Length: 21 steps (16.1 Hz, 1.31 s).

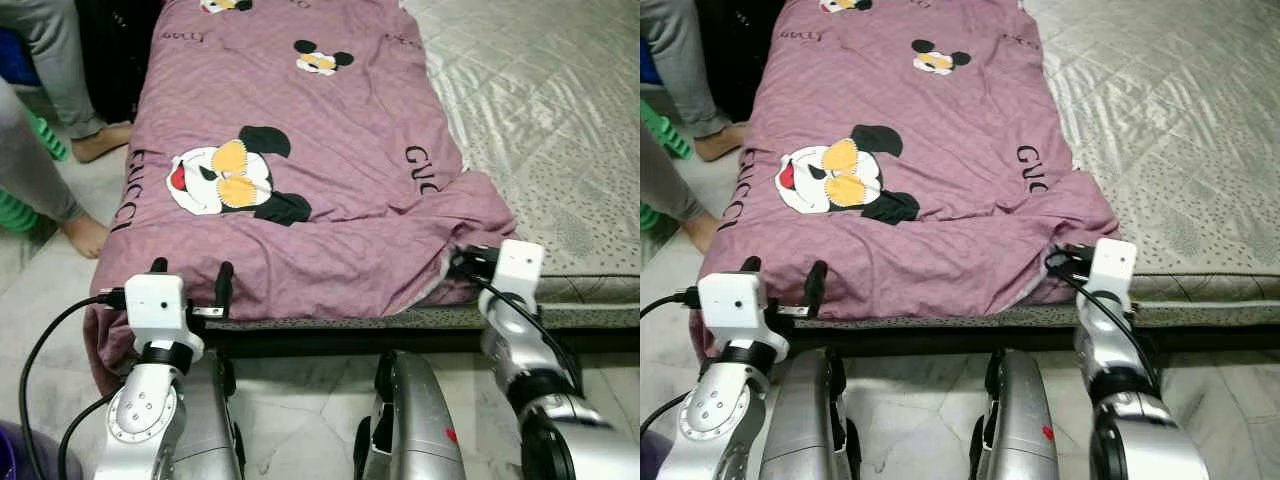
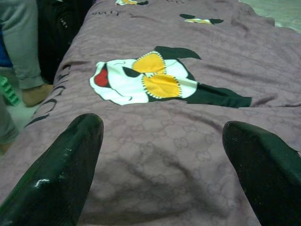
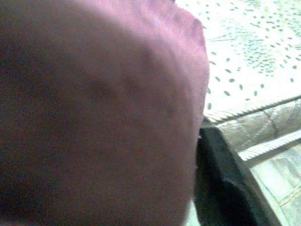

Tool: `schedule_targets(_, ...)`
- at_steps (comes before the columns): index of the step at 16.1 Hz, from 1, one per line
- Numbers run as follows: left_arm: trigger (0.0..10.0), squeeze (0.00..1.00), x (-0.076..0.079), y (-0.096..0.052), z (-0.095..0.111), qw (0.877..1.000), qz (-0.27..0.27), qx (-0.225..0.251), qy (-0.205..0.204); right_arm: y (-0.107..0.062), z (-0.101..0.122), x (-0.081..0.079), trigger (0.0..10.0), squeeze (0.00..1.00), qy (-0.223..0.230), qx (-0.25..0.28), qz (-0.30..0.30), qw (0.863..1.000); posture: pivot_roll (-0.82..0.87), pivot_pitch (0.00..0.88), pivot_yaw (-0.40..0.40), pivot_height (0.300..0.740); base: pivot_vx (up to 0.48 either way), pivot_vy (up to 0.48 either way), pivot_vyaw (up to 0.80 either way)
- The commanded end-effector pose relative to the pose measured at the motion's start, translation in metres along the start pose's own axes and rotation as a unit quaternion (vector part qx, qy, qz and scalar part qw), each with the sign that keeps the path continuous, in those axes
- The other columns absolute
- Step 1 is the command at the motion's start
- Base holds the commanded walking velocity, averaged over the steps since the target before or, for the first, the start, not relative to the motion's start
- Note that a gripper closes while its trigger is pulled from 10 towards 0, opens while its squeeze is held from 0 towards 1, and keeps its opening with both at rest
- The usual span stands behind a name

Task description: Clean up the room

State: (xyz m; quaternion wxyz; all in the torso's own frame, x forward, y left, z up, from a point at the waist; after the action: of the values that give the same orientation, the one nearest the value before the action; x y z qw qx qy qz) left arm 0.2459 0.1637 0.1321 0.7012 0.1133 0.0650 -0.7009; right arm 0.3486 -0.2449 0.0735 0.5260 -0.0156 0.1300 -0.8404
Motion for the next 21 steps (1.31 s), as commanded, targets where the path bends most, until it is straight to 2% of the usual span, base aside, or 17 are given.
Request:
schedule_targets(1, 10.0, 0.00, 0.000, -0.002, -0.005, 1.000, 0.001, -0.011, -0.001, -0.002, -0.004, 0.012, 0.0, 0.00, -0.001, -0.007, -0.009, 1.000, 0.04, 0.238, -0.053, 0.545, 0.000, 0.000, 0.00)
schedule_targets(3, 10.0, 0.00, 0.000, -0.001, -0.005, 1.000, -0.001, -0.010, -0.002, -0.005, -0.007, 0.016, 0.0, 0.00, -0.006, -0.008, -0.007, 1.000, 0.04, 0.238, -0.050, 0.545, 0.000, 0.000, 0.00)
schedule_targets(6, 10.0, 0.00, 0.000, 0.003, -0.006, 1.000, -0.003, -0.011, -0.005, -0.021, -0.014, 0.034, 0.0, 0.00, -0.021, -0.009, -0.010, 1.000, 0.02, 0.239, -0.045, 0.545, 0.000, 0.000, 0.00)
schedule_targets(10, 10.0, 0.00, 0.001, 0.004, -0.007, 1.000, -0.004, -0.010, -0.008, -0.032, -0.014, 0.051, 0.0, 0.00, -0.036, -0.013, -0.018, 0.999, 0.01, 0.233, -0.044, 0.545, 0.000, 0.000, 0.00)
schedule_targets(12, 10.0, 0.00, 0.001, 0.005, -0.007, 1.000, -0.004, -0.010, -0.008, -0.039, -0.014, 0.055, 0.0, 0.00, -0.043, -0.023, -0.015, 0.999, 0.01, 0.232, -0.044, 0.545, 0.000, 0.000, 0.00)
schedule_targets(15, 10.0, 0.00, 0.001, 0.006, -0.009, 1.000, -0.005, -0.011, -0.008, -0.049, -0.032, 0.064, 0.0, 0.00, -0.069, -0.076, 0.013, 0.995, 0.00, 0.231, -0.042, 0.545, 0.000, 0.000, 0.00)
schedule_targets(16, 10.0, 0.00, 0.002, 0.008, -0.008, 1.000, -0.006, -0.010, -0.009, -0.050, -0.038, 0.066, 0.0, 0.00, -0.084, -0.092, 0.019, 0.992, -0.01, 0.231, -0.040, 0.545, 0.000, 0.000, 0.00)
schedule_targets(18, 10.0, 0.00, 0.004, 0.008, -0.008, 1.000, -0.008, -0.009, -0.010, -0.041, -0.034, 0.071, 0.0, 0.00, -0.105, -0.085, 0.009, 0.991, 0.00, 0.231, -0.038, 0.545, 0.000, 0.000, 0.00)
schedule_targets(21, 10.0, 0.00, 0.001, 0.007, -0.009, 1.000, -0.007, -0.011, -0.010, -0.032, -0.032, 0.097, 0.0, 0.00, -0.151, -0.093, -0.021, 0.984, 0.00, 0.229, -0.043, 0.545, 0.000, 0.000, 0.00)
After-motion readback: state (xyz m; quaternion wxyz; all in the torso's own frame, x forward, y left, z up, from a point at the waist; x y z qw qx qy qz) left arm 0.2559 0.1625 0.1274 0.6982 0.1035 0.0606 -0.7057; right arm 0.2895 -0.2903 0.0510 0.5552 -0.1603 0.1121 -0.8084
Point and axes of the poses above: a point about 5 cm out from each wrist's last joint towards the gripper, its own y axis pointing out of the wrist towards the gripper, its own z axis along the axis of the wrist's last joint, x = y × z, the point moved 1 cm from there along y, pointing out of the wrist towards the gripper, and after that the axes turned 14 degrees about y, right-handed, at the moved point
